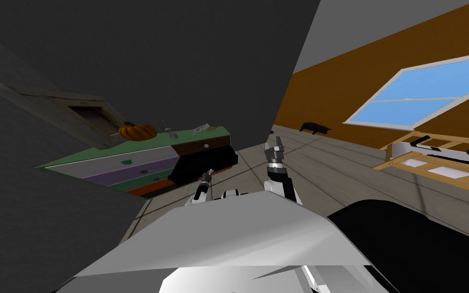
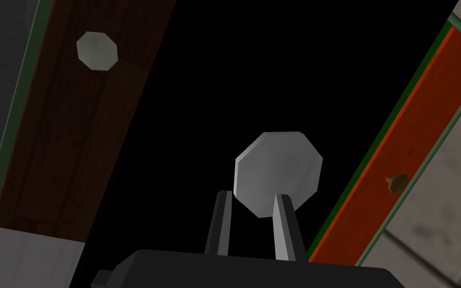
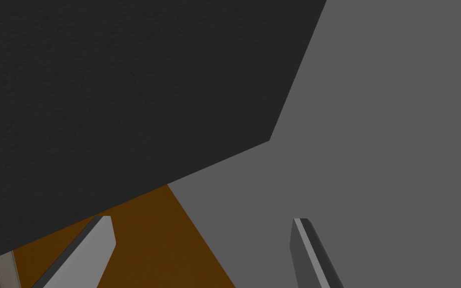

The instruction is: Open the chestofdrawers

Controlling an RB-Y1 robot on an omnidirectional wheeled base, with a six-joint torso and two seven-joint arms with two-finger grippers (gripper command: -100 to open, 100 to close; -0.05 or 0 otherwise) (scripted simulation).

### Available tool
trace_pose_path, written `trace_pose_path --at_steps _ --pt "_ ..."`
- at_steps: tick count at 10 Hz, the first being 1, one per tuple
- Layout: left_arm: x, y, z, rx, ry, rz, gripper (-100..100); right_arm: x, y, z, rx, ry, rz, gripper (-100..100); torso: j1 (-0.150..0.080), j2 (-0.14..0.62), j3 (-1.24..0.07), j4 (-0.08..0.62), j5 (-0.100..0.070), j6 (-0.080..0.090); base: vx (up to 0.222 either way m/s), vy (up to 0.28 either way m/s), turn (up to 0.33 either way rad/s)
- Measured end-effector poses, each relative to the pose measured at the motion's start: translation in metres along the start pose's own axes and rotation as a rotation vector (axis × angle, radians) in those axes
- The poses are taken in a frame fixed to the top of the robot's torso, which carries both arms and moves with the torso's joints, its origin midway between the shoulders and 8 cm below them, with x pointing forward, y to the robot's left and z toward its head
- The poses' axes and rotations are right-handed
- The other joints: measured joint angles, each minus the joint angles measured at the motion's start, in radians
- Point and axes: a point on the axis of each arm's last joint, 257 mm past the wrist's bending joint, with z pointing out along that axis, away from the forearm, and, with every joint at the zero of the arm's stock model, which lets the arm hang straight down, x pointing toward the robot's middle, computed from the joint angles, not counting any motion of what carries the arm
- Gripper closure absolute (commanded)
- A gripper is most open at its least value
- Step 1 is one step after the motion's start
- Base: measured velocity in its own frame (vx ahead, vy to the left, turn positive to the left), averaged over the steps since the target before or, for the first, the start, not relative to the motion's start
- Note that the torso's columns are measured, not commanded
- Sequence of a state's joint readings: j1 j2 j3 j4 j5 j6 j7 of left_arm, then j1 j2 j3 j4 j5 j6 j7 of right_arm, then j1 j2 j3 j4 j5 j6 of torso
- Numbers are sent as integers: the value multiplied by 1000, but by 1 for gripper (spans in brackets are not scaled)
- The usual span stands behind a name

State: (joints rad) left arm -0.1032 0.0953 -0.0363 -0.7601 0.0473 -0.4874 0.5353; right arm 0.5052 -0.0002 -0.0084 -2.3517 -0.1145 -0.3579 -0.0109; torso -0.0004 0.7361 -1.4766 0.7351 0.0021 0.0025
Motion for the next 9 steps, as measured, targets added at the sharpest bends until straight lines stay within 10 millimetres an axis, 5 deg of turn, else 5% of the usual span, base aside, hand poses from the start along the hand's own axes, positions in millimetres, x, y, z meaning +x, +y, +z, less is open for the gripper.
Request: trace_pose_path --at_steps 9 --pt "31 -57 60 -4 11 5 -100 0 0 0 0 0 0 0 0 2 1 3 -2 -3 -68 1 13"
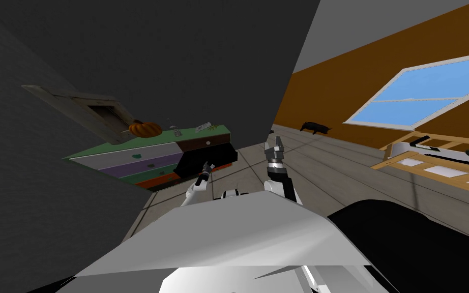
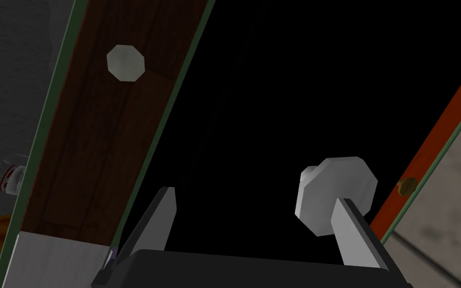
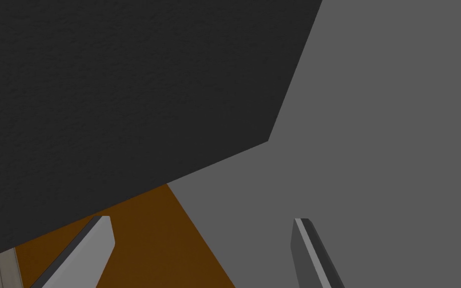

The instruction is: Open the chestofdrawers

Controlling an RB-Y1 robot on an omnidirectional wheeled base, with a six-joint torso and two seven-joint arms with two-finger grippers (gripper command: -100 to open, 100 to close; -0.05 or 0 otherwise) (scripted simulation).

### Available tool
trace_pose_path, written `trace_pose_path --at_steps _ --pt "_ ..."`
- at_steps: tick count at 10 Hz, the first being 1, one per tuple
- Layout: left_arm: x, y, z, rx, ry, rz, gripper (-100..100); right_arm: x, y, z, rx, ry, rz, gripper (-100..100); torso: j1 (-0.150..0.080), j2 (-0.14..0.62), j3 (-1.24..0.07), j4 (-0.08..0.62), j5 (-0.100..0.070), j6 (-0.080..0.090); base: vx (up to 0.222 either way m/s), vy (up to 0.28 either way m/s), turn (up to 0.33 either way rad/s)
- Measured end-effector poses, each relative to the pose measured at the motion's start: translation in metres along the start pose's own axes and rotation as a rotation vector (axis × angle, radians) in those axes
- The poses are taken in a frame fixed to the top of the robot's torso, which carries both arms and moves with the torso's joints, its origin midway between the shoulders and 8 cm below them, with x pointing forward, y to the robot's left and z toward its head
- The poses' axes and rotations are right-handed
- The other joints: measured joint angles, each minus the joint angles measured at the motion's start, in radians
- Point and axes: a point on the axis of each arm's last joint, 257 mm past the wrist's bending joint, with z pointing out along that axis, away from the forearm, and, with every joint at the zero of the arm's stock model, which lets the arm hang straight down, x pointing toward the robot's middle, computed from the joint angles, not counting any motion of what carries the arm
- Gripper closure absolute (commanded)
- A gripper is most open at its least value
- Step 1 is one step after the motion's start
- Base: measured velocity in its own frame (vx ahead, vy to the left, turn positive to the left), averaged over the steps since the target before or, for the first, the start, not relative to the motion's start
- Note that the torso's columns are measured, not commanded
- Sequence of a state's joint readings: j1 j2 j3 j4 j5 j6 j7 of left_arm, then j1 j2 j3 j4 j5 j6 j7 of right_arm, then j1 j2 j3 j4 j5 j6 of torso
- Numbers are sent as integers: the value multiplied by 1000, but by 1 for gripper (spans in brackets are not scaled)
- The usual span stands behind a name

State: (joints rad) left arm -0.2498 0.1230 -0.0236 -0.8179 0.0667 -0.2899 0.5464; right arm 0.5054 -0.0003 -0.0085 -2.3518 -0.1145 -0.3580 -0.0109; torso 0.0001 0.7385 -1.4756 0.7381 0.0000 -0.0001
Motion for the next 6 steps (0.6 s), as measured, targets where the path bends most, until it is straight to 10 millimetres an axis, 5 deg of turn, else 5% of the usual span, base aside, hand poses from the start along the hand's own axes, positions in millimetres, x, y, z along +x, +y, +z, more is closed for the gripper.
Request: trace_pose_path --at_steps 1,6 --pt "0 0 0 -2 -1 -1 0 0 0 0 0 0 0 0 0 -3 -1 -1 0 0 -9 0 -1" --pt "0 0 0 -2 -1 0 0 0 0 0 0 0 0 0 0 0 0 0 0 0 0 0 0"
